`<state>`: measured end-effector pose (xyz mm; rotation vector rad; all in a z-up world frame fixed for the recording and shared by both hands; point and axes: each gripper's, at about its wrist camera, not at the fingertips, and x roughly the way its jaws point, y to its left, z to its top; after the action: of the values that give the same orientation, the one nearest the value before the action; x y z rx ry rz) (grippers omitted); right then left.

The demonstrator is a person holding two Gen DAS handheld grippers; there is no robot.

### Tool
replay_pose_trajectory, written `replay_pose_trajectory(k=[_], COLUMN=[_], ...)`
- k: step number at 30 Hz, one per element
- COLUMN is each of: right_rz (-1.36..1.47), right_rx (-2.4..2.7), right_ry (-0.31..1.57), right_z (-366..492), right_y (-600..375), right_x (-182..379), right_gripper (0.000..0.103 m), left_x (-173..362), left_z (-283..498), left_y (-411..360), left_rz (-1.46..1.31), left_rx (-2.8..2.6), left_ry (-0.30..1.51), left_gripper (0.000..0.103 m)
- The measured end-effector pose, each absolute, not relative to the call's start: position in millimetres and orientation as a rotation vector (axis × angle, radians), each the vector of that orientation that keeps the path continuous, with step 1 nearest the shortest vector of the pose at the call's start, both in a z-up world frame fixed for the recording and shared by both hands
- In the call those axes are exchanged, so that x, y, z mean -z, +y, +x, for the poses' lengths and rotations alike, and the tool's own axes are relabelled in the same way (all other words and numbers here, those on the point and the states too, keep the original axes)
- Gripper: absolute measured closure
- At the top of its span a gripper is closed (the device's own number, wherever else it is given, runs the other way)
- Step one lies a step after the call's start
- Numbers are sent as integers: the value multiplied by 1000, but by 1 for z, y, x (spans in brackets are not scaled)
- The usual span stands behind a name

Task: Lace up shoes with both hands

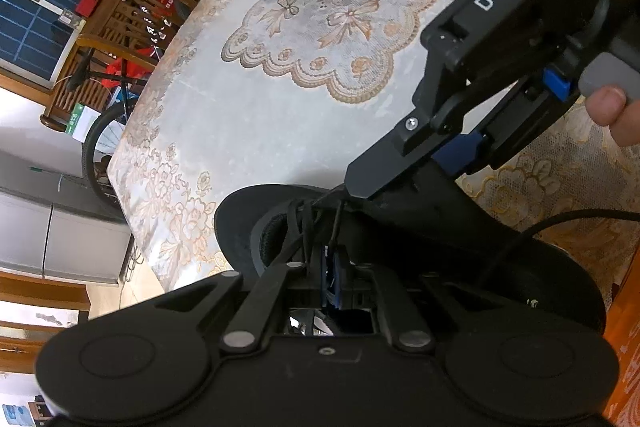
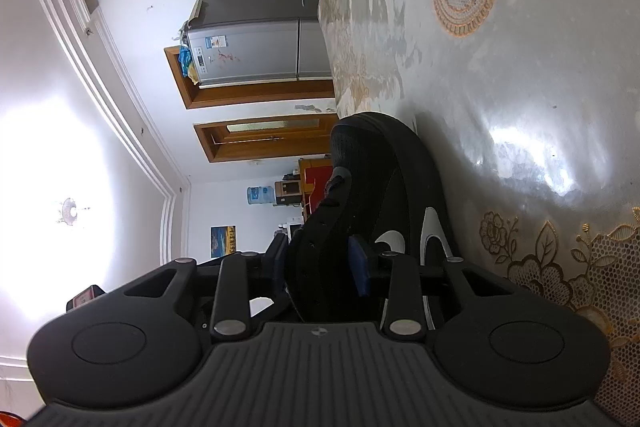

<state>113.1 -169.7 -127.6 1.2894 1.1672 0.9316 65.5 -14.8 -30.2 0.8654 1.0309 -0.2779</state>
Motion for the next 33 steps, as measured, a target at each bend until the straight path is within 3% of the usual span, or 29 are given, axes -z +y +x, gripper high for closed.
replay_pose_trajectory(k=[19, 33], right_rz=[1277, 1080], right_rx=[-940, -958], right_ry=[1172, 1068], right_z=[113, 107], right_y=[-172, -173], right_x=[129, 96], right_gripper=[65, 62], left_x=[30, 28], left_z=[66, 68], left_y=[-19, -21], left_rz=[893, 848], left_rx=[295, 310], left_ry=[1023, 989], left_gripper=[98, 99])
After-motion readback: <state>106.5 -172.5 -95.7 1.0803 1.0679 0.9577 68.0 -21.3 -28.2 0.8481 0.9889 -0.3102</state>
